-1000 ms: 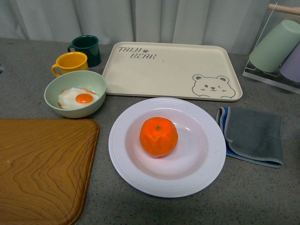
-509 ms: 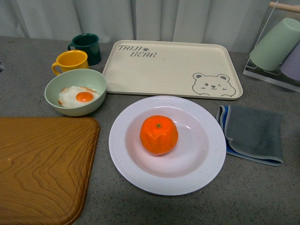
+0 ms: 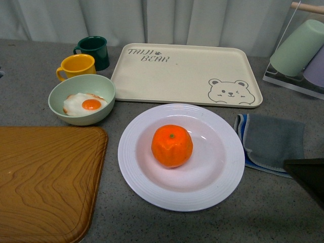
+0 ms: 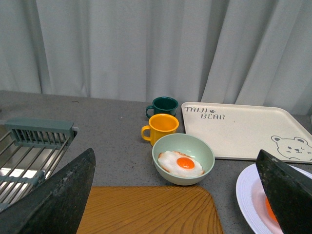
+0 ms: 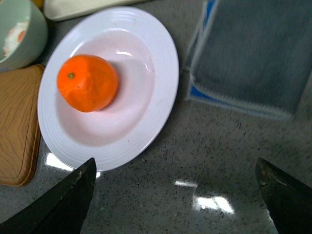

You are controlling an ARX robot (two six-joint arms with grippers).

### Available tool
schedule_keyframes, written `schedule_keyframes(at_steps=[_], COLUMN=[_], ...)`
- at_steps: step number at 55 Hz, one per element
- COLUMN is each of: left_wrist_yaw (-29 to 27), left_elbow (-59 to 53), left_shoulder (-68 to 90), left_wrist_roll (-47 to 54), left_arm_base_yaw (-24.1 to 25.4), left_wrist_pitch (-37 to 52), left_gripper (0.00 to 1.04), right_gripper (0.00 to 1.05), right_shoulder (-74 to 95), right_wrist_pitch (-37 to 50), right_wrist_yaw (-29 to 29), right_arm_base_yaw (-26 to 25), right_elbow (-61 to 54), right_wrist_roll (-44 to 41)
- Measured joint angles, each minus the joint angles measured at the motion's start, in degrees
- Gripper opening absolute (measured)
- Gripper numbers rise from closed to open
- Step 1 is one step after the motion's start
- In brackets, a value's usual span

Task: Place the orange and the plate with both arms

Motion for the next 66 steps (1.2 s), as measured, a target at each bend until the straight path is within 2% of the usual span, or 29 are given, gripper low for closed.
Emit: schedule_keyframes(at_steps=[5,13,27,36,48,50,54,61,66], left_wrist_yaw=[0.0,0.02,0.0,0.02,0.0,0.0,0.0,0.0,0.0], left_elbow=[0.0,0.0,0.0,0.0,0.0,0.0,0.0,0.0,0.0], left_shoulder=[0.0,0.0,0.0,0.0,0.0,0.0,0.0,0.0,0.0], left_wrist_roll=[0.02,0.02,0.02,0.02,0.02,0.02,0.02,0.02,0.02], left_arm_base_yaw=[0.0,0.0,0.0,0.0,0.0,0.0,-0.02,0.0,-0.02], left_wrist_pitch=[0.0,0.0,0.0,0.0,0.0,0.0,0.0,0.0,0.0], left_gripper=[0.98,0.98,0.98,0.98,0.98,0.98,0.98,0.98,0.98], right_gripper=[0.95,0.95,0.95,0.94,0.63,0.54,0.44,0.26,0.17], right_shoulder=[11.52,20.92,31.93,36.52,37.88,38.07,38.23,38.34,38.05], right_wrist_pitch=[2.1,6.75,11.58,7.91,0.33,-1.84,-4.17,-5.79,-5.51], right_wrist_yaw=[-6.19,-10.29,-11.52,-9.88,-7.54,-7.52,-7.52,-7.48,-9.33], right_arm_base_yaw=[-0.96,-0.68,2.56,5.49,5.73,5.29,4.63,3.76,2.89], right_elbow=[3.37,7.13,13.57,18.62,22.21,22.88,23.41,23.47,23.41], right_wrist_roll=[6.38,12.35,21.92,28.5,29.94,29.68,29.22,28.81,28.59])
